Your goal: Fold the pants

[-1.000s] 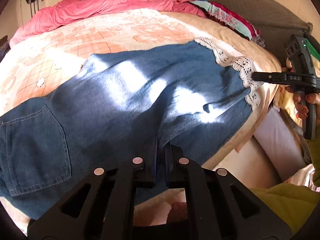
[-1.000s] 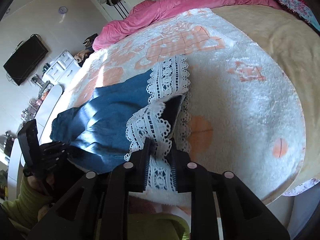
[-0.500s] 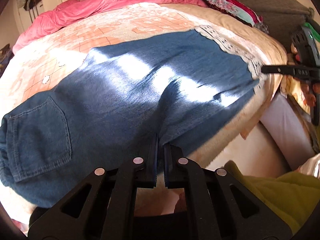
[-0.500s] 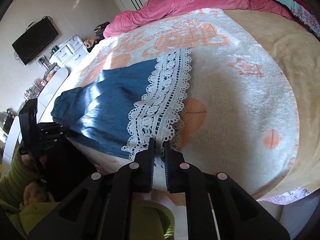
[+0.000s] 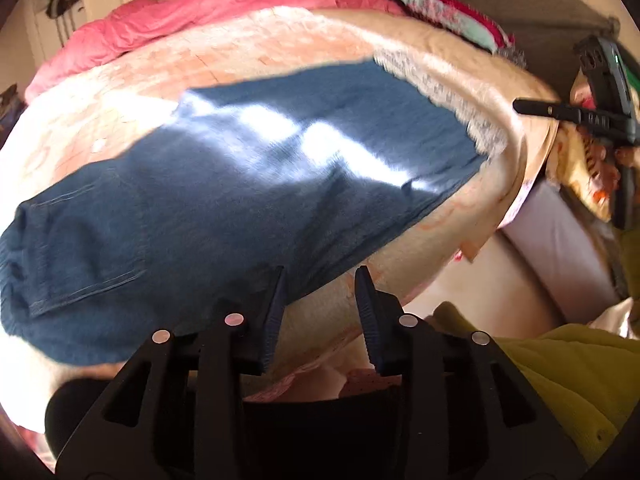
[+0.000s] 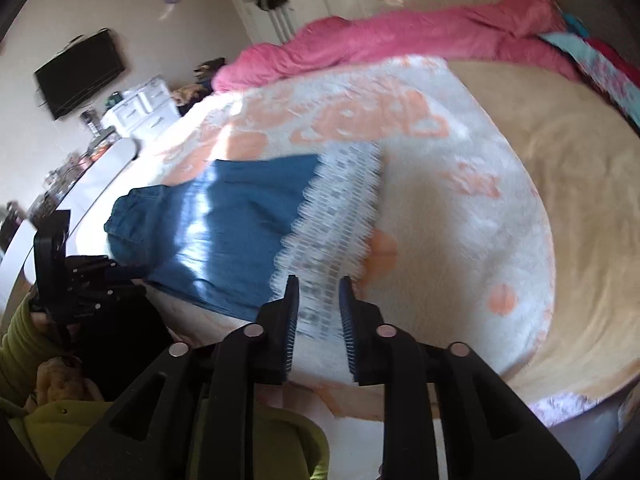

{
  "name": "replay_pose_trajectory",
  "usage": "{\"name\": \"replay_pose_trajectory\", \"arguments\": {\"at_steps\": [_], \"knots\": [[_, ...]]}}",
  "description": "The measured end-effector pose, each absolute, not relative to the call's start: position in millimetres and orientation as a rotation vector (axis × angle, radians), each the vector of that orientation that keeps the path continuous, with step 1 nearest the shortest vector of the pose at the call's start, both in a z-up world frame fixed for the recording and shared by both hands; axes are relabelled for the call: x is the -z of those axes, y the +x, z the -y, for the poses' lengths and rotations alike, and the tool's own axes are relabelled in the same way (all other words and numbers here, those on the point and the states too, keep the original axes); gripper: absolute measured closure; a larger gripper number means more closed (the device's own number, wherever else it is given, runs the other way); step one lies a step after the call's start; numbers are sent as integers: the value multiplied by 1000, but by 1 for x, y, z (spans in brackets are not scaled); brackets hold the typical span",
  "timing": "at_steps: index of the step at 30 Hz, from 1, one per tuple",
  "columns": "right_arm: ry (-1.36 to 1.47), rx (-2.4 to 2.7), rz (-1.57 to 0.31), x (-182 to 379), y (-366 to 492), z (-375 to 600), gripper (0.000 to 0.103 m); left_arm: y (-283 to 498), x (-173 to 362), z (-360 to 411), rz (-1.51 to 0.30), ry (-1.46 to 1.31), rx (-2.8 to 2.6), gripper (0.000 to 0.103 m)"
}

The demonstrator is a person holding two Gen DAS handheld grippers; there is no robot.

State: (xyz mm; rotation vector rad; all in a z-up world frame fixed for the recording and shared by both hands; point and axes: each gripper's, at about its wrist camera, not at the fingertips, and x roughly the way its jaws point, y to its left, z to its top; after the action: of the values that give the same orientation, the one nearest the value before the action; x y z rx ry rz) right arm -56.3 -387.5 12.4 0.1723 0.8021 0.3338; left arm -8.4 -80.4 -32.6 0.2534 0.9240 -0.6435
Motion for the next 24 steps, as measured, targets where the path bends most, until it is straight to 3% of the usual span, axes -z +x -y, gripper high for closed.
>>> {"name": "replay_pose_trajectory", "arguments": {"at_steps": [3,10,12,16,21,23,24], "knots": [[85,-426,-783,-13,-51,350,77,-6,14,54,-885,171,580,70],[-65,-526,-825,13,-25,280,77,16,-2,-41,-878,-79,206,45],[-91,-522,-823,17,-23,273,73,22,-1,-64,-882,-158,143,41],[-101,-525,-830,21,-20,268,69,39,7,-83,-911,-214,55,24],[-96,-509,-826,21,-20,274,68,59,24,-92,-957,-229,-27,25],[-94,-507,-850,27,-18,275,64,67,31,-88,-968,-243,-12,56],[-99,-500,-871,32,-17,275,64,68,33,-87,-965,-244,-14,63]]}}
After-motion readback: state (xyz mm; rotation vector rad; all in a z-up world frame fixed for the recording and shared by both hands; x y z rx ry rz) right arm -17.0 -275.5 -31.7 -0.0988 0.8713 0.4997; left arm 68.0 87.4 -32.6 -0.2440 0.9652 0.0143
